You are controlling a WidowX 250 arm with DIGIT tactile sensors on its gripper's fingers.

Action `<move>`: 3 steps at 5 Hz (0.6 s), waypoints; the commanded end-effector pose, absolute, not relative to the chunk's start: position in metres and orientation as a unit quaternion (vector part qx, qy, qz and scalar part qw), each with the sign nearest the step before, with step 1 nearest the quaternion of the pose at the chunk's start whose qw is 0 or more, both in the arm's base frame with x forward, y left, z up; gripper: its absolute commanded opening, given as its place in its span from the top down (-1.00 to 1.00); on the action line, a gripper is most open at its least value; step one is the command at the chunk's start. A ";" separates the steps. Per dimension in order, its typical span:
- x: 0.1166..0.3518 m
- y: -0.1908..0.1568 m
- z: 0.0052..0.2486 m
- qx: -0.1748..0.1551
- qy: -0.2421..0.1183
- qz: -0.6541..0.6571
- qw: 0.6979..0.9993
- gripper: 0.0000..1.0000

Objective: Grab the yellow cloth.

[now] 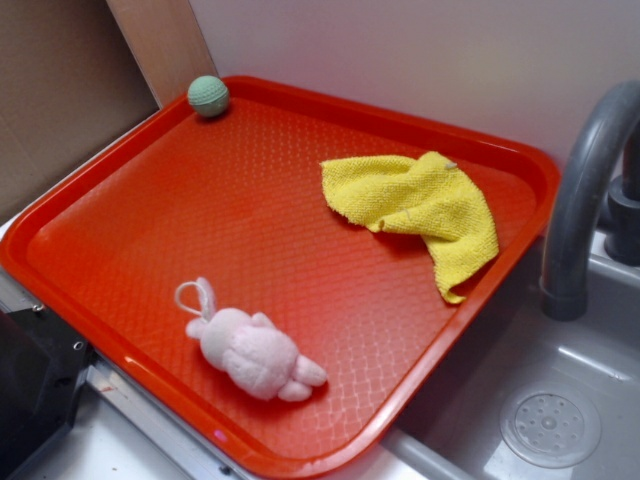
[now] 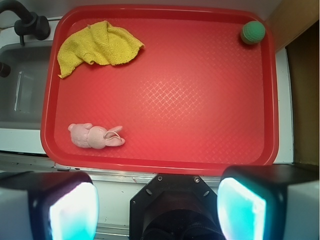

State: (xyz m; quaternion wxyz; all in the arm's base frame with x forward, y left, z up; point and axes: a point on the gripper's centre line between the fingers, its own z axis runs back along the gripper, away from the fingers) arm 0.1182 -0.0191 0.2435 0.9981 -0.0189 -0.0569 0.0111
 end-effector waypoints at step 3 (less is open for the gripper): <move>0.229 -0.106 0.207 -0.082 -0.037 0.183 0.979 -1.00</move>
